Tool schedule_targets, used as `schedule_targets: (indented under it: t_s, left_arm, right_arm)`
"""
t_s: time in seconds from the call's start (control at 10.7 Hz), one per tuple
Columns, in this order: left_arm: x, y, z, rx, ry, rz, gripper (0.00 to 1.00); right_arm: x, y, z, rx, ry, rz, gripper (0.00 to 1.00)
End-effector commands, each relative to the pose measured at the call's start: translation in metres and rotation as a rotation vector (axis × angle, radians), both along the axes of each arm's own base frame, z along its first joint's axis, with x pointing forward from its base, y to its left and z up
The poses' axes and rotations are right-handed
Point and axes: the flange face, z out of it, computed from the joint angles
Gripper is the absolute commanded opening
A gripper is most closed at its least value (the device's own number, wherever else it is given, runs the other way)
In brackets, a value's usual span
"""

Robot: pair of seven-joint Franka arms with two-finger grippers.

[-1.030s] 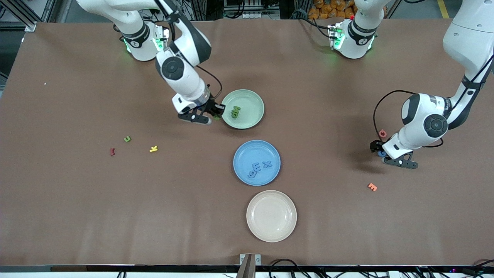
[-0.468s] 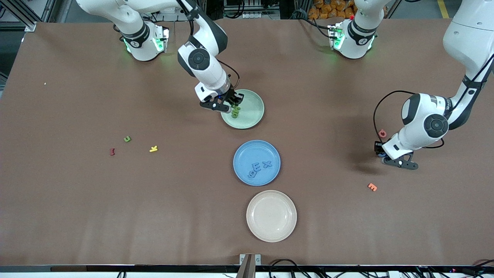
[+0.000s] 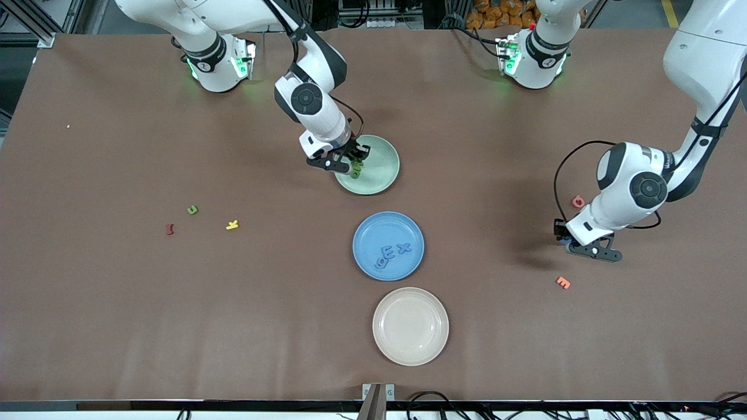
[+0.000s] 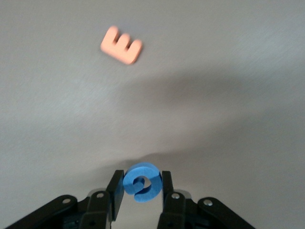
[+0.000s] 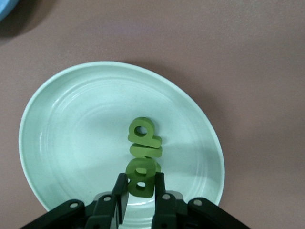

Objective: Sort letters by color into matching plates
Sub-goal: 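Drop the B on the green plate while the left gripper grasps blue G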

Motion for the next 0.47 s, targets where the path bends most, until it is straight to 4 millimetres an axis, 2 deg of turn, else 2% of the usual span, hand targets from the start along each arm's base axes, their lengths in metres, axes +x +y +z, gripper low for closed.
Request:
schedule_targets:
  t_s: [0.0, 0.09, 0.19, 0.37]
  left_arm:
    - [0.015, -0.061, 0.016, -0.039, -0.031, 0.09, 0.0]
    - [0.018, -0.1, 0.02, -0.064, -0.036, 0.132, 0.0]
    - [0.02, -0.134, 0.024, -0.09, -0.04, 0.167, 0.0]
    - [0.019, -0.178, 0.029, -0.115, -0.045, 0.211, 0.0]
  right_arm:
    - [0.0, 0.005, -0.011, 0.0, -0.012, 0.008, 0.18]
    - [0.001, 0.004, -0.011, -0.001, -0.011, 0.005, 0.36]
    - [0.006, -0.001, -0.012, -0.002, -0.011, -0.008, 0.68]
    - [0.014, -0.006, -0.008, 0.0, -0.017, -0.023, 0.82]
